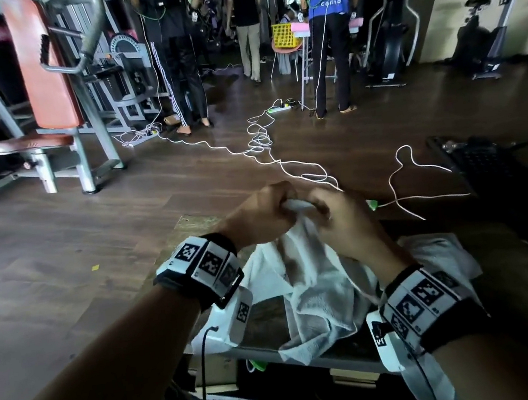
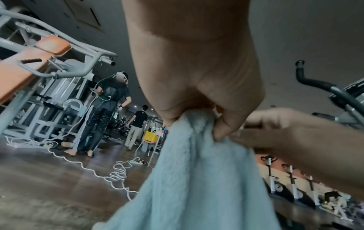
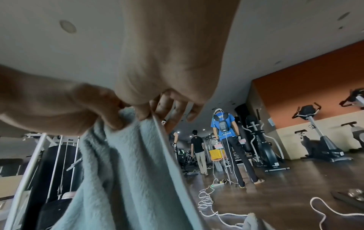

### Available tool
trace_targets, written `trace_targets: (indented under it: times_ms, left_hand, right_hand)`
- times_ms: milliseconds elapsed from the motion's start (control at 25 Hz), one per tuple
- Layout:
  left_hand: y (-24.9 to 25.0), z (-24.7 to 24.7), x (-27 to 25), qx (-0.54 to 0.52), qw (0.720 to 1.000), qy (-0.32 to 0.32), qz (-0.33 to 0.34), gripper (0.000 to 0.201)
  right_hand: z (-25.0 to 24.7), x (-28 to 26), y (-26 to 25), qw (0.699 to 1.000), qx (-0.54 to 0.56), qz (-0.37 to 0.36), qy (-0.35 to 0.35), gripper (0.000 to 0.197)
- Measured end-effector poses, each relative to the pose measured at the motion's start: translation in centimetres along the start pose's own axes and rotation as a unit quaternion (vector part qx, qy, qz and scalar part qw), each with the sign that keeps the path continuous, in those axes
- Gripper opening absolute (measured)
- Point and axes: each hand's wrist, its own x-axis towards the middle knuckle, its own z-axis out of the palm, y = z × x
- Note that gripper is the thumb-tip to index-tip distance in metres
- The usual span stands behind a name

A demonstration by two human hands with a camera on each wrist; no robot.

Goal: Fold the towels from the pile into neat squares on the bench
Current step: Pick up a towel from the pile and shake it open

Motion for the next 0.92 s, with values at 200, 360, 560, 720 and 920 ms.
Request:
trace_targets:
  times_ms: [200, 360, 560, 720, 920]
  left_hand:
    - [-5.0, -0.8, -1.5, 0.035, 0.993, 0.071, -0.086, 0.017]
    - [-6.8, -1.5, -2.6, 0.057, 0.986, 0.09, -0.131, 0.019]
    - [-8.5, -3.5, -3.4, 0.125, 0.969, 0.09, -0.195, 0.015]
    - [-7.0, -3.8, -3.6, 0.009, 0.98, 0.088, -0.178, 0.031]
    - [-2.6, -1.6, -0.9, 0.0, 0.999, -0.01, -0.037, 0.015]
  right_hand:
    - [-3.4, 1.3, 0.7, 0.988, 0.041, 0.09, 0.117, 0.008]
    - [-3.9, 1.1, 1.3, 0.973, 0.018, 0.166, 0.161, 0.005]
    - [-4.9, 0.8, 2.6, 0.932, 0.017, 0.292, 0.215, 0.016]
    - [-2.6, 0.1, 3.4, 0.966, 0.079, 0.228, 0.087, 0.02]
    - [1.4, -0.3, -1.1, 0.994, 0.089, 0.012, -0.062, 0.036]
